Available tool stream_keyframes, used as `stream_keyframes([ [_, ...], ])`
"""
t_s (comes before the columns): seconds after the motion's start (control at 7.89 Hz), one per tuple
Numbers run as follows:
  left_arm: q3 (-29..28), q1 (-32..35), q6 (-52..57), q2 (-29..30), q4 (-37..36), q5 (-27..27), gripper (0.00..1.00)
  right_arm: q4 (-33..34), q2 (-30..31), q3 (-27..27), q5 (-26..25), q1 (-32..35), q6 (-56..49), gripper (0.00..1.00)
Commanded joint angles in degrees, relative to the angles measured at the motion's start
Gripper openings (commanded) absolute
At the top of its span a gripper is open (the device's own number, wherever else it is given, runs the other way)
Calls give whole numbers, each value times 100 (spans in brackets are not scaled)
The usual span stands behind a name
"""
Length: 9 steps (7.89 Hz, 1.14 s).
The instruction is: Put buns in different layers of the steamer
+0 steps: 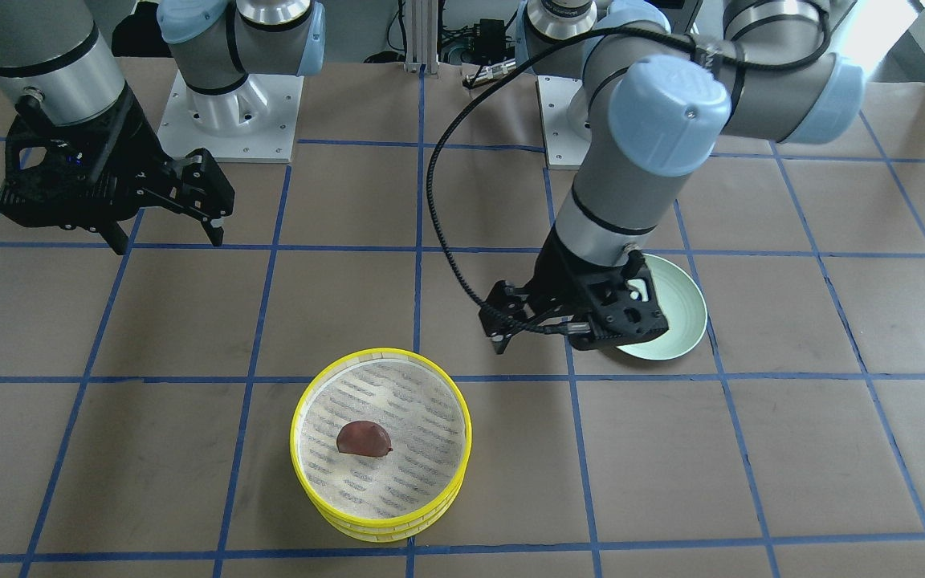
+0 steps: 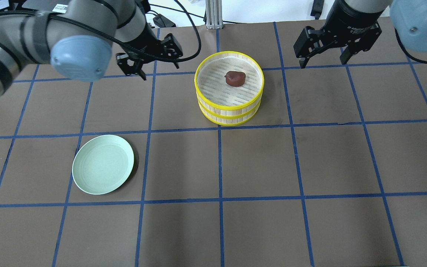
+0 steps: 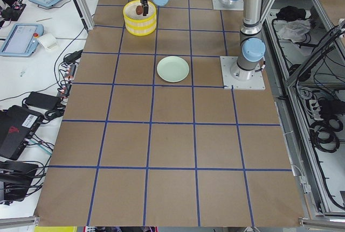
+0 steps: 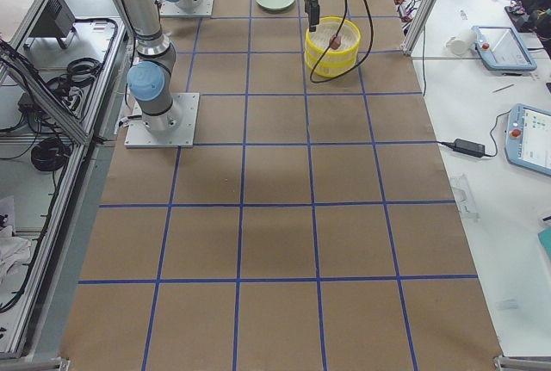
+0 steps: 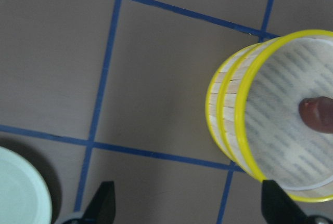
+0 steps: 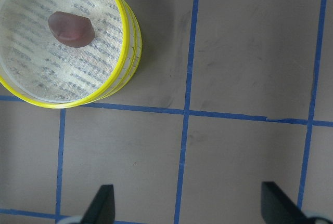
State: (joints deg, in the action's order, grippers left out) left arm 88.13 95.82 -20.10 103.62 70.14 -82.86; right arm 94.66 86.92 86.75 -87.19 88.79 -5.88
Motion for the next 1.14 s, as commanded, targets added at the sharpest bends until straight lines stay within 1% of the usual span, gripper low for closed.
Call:
stream_keyframes([
  [0.0, -6, -729, 934, -892, 1227, -265, 100, 0, 0, 0, -35, -2, 17, 100],
  [0.13, -6, -784, 946, -1122, 1309, -335, 100, 0, 0, 0, -18, -11, 17, 100],
  [0.25, -6, -767, 1060, -1324, 1588, -841, 100, 0, 0, 0, 0, -11, 34, 100],
  [0.38, -6, -723, 1078, -1448, 1782, -959, 100, 9, 0, 0, -18, -11, 17, 100],
  [0.51, 98, -627, 1044, -1563, 1836, -916, 100, 9, 0, 0, -44, -11, 17, 100],
  [0.63, 134, -504, 1017, -1607, 2054, -925, 100, 18, 0, 0, -9, -11, 17, 100],
  [1.01, 397, -248, 955, -1590, 1995, -969, 100, 26, 0, 0, -9, -29, 8, 100],
])
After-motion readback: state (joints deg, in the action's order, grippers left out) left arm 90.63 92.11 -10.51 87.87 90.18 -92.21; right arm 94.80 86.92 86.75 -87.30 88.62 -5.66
